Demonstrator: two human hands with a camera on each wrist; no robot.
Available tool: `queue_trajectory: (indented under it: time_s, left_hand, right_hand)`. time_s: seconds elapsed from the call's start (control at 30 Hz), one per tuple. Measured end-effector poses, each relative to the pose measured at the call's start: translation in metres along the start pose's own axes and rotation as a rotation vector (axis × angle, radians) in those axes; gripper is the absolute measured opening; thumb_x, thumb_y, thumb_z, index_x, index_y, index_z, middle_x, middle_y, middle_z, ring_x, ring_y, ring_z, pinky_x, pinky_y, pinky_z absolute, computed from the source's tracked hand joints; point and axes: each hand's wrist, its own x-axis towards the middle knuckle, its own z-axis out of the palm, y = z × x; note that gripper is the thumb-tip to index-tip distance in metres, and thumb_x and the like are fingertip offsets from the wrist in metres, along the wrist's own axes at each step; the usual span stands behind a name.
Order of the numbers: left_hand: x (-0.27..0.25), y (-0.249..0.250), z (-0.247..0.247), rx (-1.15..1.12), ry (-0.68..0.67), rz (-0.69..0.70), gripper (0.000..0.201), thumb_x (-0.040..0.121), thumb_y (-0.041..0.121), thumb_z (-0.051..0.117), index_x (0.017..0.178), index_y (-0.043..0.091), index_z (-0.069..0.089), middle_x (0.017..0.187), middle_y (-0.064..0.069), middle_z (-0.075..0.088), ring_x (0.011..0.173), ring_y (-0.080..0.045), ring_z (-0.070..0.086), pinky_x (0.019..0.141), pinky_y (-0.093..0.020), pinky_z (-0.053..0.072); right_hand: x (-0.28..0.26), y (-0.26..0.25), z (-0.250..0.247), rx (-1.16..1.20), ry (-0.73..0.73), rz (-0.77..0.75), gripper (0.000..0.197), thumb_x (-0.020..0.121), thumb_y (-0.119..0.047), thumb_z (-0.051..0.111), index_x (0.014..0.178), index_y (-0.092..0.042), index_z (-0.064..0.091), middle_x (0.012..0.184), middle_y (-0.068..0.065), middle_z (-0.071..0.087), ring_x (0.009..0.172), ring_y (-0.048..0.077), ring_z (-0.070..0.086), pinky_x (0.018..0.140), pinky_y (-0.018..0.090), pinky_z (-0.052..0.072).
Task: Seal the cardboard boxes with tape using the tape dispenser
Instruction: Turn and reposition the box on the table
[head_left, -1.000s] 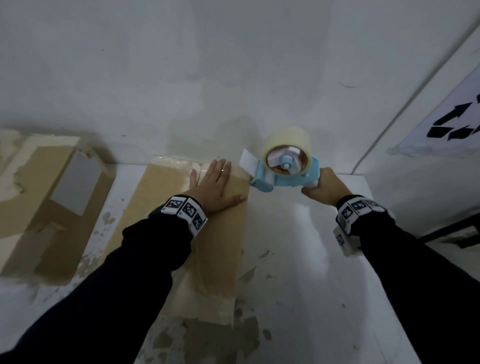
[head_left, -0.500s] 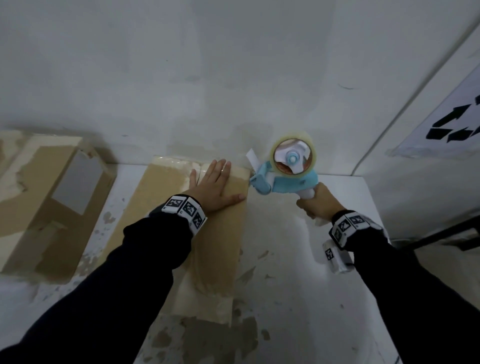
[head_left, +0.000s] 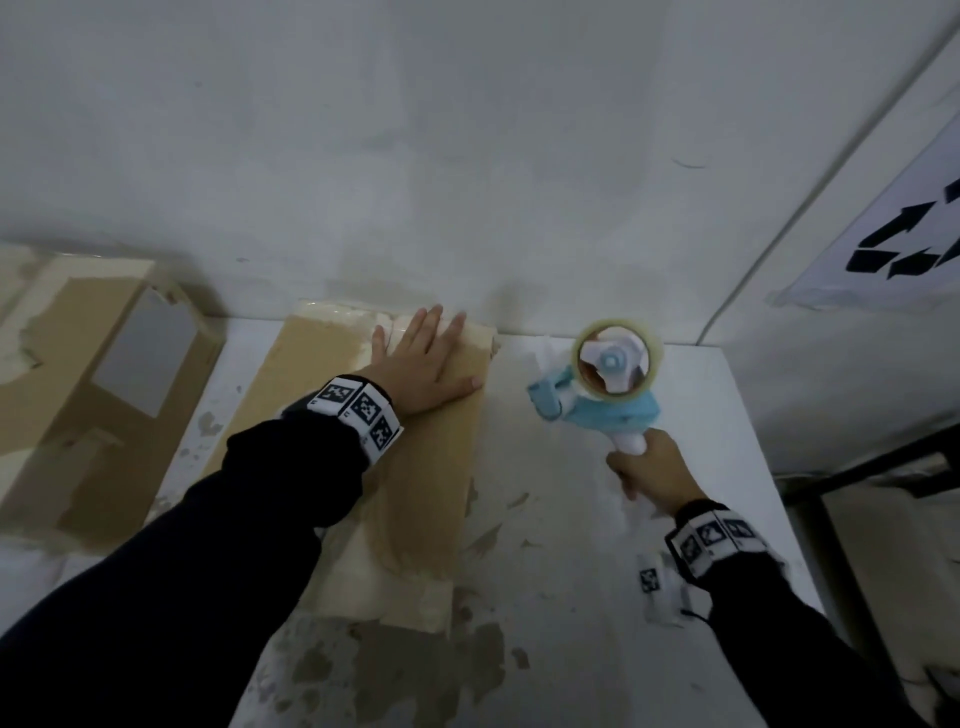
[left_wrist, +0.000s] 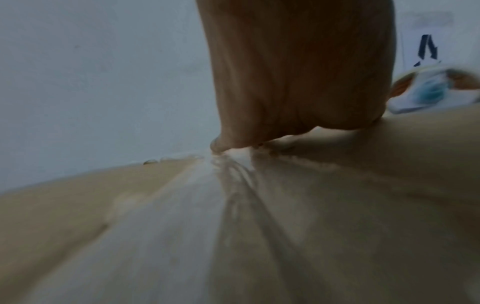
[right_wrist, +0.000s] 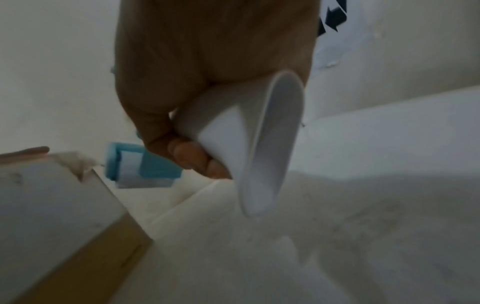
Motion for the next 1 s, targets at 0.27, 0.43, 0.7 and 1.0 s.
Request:
queue_trajectory:
  time_s: [0.27, 0.43, 0.7, 1.0]
  left_hand:
    - [-0.016, 0.015, -0.012, 0.128, 0.082, 0.089, 0.071, 0.091, 0.055, 0.038, 0.148, 0.031, 0.004, 0.157, 0.004, -0.012, 0.145, -0.020, -0.009, 0.113, -0.060, -0.001]
    - [-0.032, -0.007, -0.020, 0.043, 0.052, 0.023, 0.072, 0.091, 0.056, 0.039, 0.148, 0.030, 0.005, 0.157, 0.004, -0.014, 0.145, -0.021, -0.009, 0.113, -0.058, 0.000]
    - [-0.060, -0.067, -0.039, 0.068, 0.059, -0.113, 0.071, 0.090, 0.060, 0.033, 0.149, 0.028, 0.008, 0.157, 0.003, -0.011, 0.146, -0.022, 0.001, 0.113, -0.056, 0.007]
    - [-0.075, -0.108, -0.047, 0.016, 0.043, -0.179, 0.070, 0.090, 0.058, 0.034, 0.149, 0.026, 0.011, 0.158, 0.003, -0.004, 0.144, -0.022, 0.013, 0.114, -0.054, 0.010]
  right_hand:
    - [-0.005, -0.032, 0.068, 0.598, -0.068, 0.223, 0.020, 0.076, 0.009, 0.053, 0.090, -0.004, 0.045, 0.063, 0.011, 0.044, 0.037, 0.026, 0.054, 0.041, 0.027, 0.047]
    - [-0.003, -0.020, 0.082, 0.611, -0.064, 0.347, 0.028, 0.074, 0.006, 0.056, 0.098, -0.001, 0.045, 0.072, 0.016, 0.047, 0.042, 0.031, 0.059, 0.044, 0.034, 0.053]
    - [-0.004, -0.011, 0.088, -0.357, -0.047, 0.278, 0.075, 0.076, -0.059, 0.064, 0.123, -0.002, 0.056, 0.122, 0.018, 0.060, 0.109, 0.033, 0.060, 0.085, 0.034, 0.050]
    - [-0.013, -0.104, 0.053, -0.613, 0.276, -0.046, 0.065, 0.087, -0.063, 0.046, 0.107, -0.005, 0.065, 0.113, 0.020, 0.064, 0.104, 0.034, 0.060, 0.083, 0.036, 0.046]
